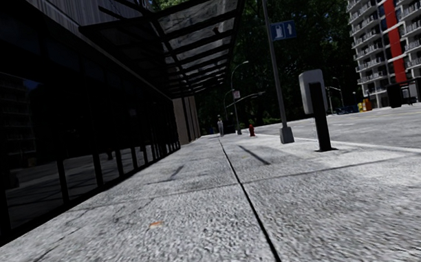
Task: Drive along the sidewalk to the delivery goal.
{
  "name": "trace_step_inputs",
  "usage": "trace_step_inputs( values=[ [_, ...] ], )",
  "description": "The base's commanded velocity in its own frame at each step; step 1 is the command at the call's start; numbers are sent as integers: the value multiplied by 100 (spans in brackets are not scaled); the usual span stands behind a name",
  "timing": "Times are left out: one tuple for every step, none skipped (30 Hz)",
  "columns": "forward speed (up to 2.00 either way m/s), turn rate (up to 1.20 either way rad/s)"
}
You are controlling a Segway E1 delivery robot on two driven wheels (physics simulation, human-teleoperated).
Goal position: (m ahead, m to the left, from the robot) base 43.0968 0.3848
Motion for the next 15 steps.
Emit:
trace_step_inputs(
  values=[
    [200, 0],
    [200, 0],
    [200, 0],
    [200, 0],
    [200, 0],
    [200, 0],
    [200, 0],
    [200, 0],
    [200, 0],
    [200, 0],
    [200, 0],
    [200, 0],
    [200, 0],
    [200, 0],
    [200, 0]
  ],
)
